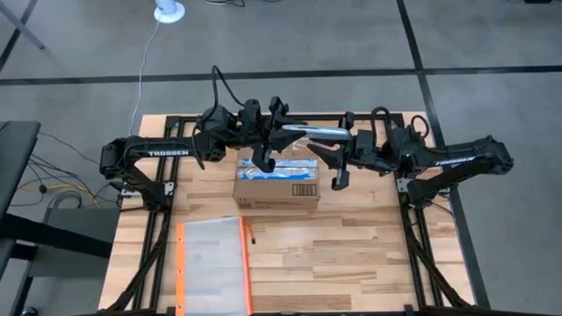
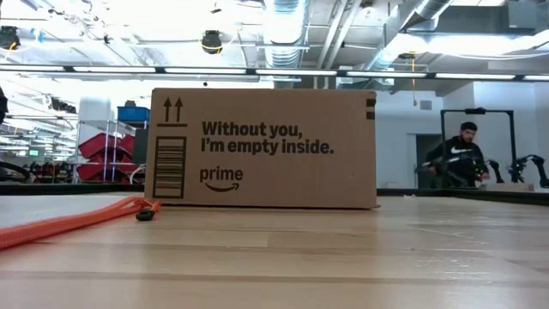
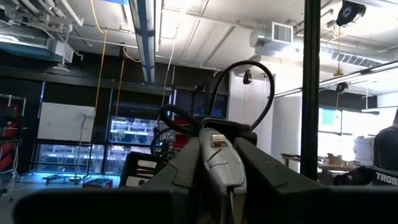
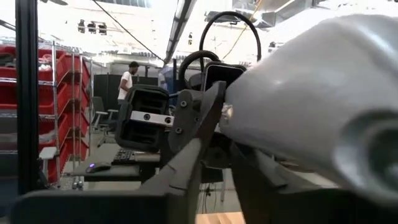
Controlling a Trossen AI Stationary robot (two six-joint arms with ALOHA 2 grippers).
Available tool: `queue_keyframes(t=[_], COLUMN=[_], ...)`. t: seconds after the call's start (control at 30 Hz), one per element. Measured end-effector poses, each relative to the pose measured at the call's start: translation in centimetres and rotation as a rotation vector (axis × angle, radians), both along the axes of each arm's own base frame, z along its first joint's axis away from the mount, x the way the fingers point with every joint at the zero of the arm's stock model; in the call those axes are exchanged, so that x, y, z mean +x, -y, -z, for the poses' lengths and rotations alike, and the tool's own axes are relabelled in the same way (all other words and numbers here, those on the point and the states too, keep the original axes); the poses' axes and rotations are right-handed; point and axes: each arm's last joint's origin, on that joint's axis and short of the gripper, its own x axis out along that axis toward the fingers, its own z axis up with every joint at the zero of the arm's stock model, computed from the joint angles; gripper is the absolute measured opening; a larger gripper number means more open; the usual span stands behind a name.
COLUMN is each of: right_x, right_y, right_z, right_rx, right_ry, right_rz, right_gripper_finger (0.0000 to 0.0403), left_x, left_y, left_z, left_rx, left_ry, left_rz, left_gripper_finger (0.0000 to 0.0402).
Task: Unpack boxes
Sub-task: Open the cardboard box with the silver cutter
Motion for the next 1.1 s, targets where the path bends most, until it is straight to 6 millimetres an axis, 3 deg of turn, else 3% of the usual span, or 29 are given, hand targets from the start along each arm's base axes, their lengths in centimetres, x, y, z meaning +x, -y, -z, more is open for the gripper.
queue_keyframes(t=[0.23,0.6,1.1], right_x=[-0.1,-0.6,0.2], right_y=[0.3,0.9,0.9], right_z=[-0.5,-1.5,-1.1], right_rx=[-0.021,-0.026,-0.021], right_ry=[0.052,0.141,0.157], right_rz=[0.016,0.043,0.042], right_gripper_finger=[0.0139,0.0134,0.0134], left_x=[-0.1,0.1,0.1], left_y=[0.3,1.0,1.0], left_z=[-0.2,0.1,0.0], left_rx=[-0.008,-0.004,0.002], left_ry=[0.014,-0.007,-0.017], left_rz=[0.012,0.041,0.048], left_gripper_finger=[0.0059,0.0059,0.0059])
